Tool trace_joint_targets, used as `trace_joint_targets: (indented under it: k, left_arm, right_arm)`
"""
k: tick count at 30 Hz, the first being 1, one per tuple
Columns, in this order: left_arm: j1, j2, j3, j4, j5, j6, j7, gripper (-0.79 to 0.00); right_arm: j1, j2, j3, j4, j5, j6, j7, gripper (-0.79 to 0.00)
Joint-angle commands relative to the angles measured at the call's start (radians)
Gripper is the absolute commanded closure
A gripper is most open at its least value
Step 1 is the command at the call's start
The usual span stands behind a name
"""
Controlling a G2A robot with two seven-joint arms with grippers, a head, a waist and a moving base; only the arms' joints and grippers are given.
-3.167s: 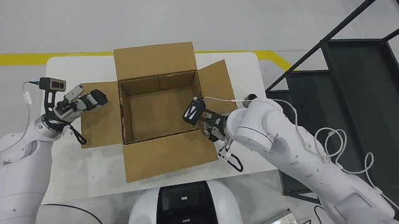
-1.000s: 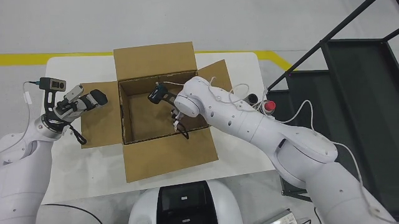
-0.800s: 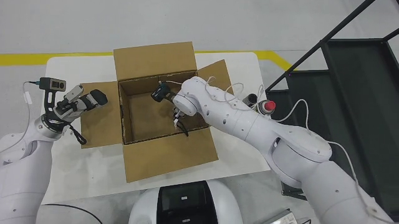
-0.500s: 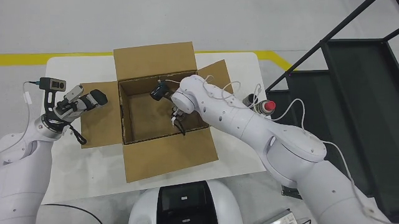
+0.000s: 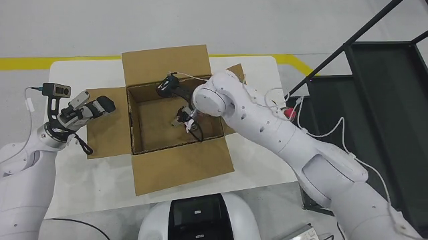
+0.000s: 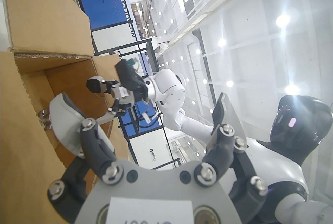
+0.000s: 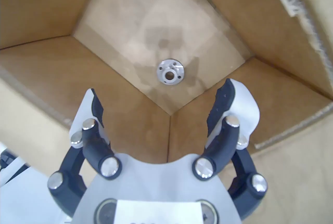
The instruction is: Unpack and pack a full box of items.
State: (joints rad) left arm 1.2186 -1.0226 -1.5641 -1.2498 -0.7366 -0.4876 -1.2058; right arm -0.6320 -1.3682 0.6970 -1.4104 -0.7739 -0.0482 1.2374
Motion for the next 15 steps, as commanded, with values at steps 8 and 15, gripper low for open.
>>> trace_joint_targets:
  k: [8,15]
  left_arm:
    - [0.000,0.000,0.000,0.000,0.000,0.000,0.000,-0.785]
    - [0.000,0.000,0.000,0.000,0.000,0.000,0.000,-0.785]
  right_arm:
    - [-0.470,0.148,0.470,-0.626,-0.127,-0.155,-0.017,-0.785]
    - [-0.729,0.184,0.714,-0.678,-0.091,-0.342,-0.312,-0.785]
